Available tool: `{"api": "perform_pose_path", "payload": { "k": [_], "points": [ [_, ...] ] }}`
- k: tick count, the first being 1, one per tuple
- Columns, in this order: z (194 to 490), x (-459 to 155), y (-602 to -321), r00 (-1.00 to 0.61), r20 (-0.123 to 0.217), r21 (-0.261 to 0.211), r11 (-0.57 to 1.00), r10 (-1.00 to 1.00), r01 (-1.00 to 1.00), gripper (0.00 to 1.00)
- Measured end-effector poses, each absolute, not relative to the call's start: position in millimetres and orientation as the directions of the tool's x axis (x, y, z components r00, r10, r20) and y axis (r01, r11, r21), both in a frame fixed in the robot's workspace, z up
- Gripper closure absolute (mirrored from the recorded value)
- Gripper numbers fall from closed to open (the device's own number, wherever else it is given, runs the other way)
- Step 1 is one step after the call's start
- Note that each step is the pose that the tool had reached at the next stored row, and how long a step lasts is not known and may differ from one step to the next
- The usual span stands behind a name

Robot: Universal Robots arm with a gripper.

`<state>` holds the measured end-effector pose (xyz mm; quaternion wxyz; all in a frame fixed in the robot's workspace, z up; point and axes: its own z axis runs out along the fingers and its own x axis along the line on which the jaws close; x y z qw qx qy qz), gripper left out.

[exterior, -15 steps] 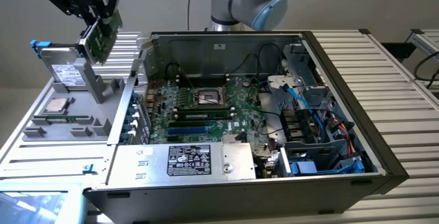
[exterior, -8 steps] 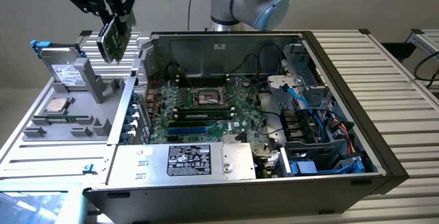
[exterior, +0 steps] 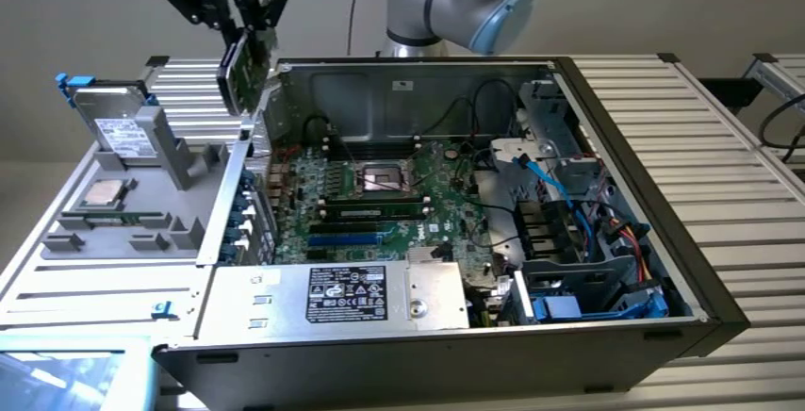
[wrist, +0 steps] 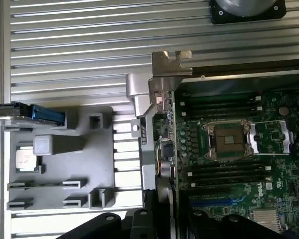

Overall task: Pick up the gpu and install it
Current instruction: 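Pick up the gpu and move the gpu toward the slot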

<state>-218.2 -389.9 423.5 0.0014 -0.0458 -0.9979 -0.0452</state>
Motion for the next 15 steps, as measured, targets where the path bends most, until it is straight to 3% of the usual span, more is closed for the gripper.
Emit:
{"api": "perform_pose_path", "payload": {
  "k": [15],
  "points": [
    [423.6,-150.5,-395.5,-0.995,0.031,0.088,0.992,0.091,0.094,0.71]
  ]
}}
